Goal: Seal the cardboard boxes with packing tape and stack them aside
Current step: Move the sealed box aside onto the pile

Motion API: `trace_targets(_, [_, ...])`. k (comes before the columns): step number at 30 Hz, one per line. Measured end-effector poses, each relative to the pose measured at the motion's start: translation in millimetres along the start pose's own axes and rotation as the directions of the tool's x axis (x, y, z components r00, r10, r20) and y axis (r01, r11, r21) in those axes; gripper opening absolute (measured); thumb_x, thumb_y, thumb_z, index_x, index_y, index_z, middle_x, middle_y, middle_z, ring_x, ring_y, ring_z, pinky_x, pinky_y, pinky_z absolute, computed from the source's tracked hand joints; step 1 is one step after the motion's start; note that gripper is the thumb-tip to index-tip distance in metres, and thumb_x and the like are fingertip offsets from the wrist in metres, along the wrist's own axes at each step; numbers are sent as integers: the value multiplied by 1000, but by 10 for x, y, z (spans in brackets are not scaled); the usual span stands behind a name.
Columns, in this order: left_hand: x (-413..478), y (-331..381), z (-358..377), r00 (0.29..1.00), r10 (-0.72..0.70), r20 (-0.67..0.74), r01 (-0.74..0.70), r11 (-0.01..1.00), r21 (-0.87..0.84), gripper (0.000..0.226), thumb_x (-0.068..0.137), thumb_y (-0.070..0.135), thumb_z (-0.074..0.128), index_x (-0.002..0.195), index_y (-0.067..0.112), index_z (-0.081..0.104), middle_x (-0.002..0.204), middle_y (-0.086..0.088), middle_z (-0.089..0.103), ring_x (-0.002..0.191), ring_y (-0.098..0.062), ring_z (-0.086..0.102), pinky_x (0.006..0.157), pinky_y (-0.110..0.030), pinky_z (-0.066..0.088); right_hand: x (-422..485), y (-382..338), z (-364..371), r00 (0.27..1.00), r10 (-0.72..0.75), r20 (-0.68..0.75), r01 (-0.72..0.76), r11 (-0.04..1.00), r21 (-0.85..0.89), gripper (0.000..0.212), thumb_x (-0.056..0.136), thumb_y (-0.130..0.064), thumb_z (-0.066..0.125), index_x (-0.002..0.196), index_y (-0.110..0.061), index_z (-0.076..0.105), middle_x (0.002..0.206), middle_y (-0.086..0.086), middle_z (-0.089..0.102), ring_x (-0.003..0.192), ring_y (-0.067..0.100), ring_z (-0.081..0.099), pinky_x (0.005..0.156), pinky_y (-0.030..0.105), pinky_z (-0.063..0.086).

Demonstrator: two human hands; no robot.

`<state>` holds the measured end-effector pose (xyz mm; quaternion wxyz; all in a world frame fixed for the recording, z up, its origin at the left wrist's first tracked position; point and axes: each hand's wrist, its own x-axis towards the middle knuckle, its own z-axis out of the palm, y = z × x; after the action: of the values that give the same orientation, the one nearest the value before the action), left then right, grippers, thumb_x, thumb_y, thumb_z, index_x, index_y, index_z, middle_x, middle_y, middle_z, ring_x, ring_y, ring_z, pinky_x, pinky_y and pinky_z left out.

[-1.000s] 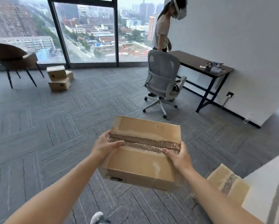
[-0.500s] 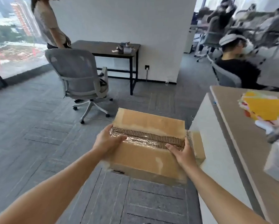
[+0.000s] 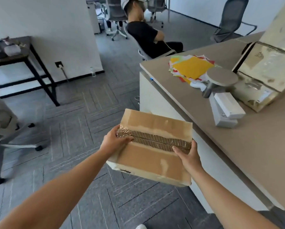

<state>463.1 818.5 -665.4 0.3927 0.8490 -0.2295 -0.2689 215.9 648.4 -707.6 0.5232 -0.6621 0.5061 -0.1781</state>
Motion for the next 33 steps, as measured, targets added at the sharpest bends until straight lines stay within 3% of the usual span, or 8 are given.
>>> trace_targets(5, [511, 135, 354, 976, 51, 212, -60, 998, 33, 84, 78, 42, 81, 149, 28, 39, 133, 2, 62, 104, -8, 54, 99, -32, 44, 40, 292, -20, 979, 162, -126, -145, 981, 130, 86, 80, -42, 76, 145, -29, 23, 136, -3, 50, 121, 22, 52, 94, 38, 46])
trace_targets(9, [893, 104, 856, 919, 78, 387, -108, 993, 55, 86, 83, 28, 78, 153, 17, 29, 139, -4, 56, 105, -5, 46, 103, -31, 41, 115, 738, 62, 933, 276, -229, -231, 951, 205, 93, 81, -43, 75, 151, -29, 14, 146, -2, 39, 132, 24, 43, 100, 39, 40])
trace_targets(14, [1425, -335, 1686, 844, 92, 529, -181, 976, 119, 87, 82, 28, 77, 153, 13, 30, 114, 7, 60, 97, -8, 58, 81, -14, 47, 361, 1543, 216, 868, 370, -331, -281, 916, 286, 96, 83, -40, 74, 154, -25, 11, 154, 4, 32, 135, 27, 40, 95, 33, 37])
trace_targets(19, [1840, -910, 2545, 779, 146, 609, -270, 956, 116, 88, 83, 26, 77, 154, 14, 26, 130, 1, 59, 118, -19, 58, 101, -37, 45, 665, 2491, 458, 815, 421, -399, -302, 895, 327, 94, 81, -41, 75, 152, -24, 16, 152, 4, 36, 136, 27, 40, 99, 36, 38])
trace_targets(22, [2067, -1334, 3022, 739, 135, 660, -270, 957, 107, 82, 81, 25, 78, 149, 17, 33, 120, 13, 54, 116, -11, 53, 103, -30, 38, 837, 3074, 655, 782, 454, -428, -318, 880, 353, 95, 78, -40, 78, 150, -21, 19, 150, 8, 39, 134, 28, 42, 103, 41, 40])
trace_targets(27, [2554, -2189, 3825, 701, 108, 705, -264, 958, 115, 81, 67, 40, 85, 138, 25, 48, 110, 9, 71, 108, -16, 66, 100, -49, 51, 1065, 3984, 1011, 740, 509, -440, -352, 850, 392, 108, 68, -57, 79, 151, -21, 20, 147, 5, 41, 125, 27, 51, 92, 40, 46])
trace_targets(29, [2731, -2510, 4154, 694, 104, 712, -273, 954, 126, 87, 63, 50, 85, 139, 30, 46, 110, 9, 71, 106, -18, 67, 100, -51, 51, 1180, 4352, 1144, 725, 521, -450, -338, 839, 426, 102, 74, -43, 81, 152, -17, 20, 145, 7, 42, 119, 23, 53, 92, 37, 46])
trace_targets(33, [2827, -2867, 4638, 692, 85, 717, -263, 955, 140, 77, 78, 27, 82, 144, 23, 44, 111, 5, 69, 105, -21, 66, 100, -50, 51, 1398, 4995, 1365, 687, 554, -470, -358, 821, 444, 99, 77, -36, 80, 153, -16, 19, 146, 7, 41, 126, 27, 50, 100, 43, 45])
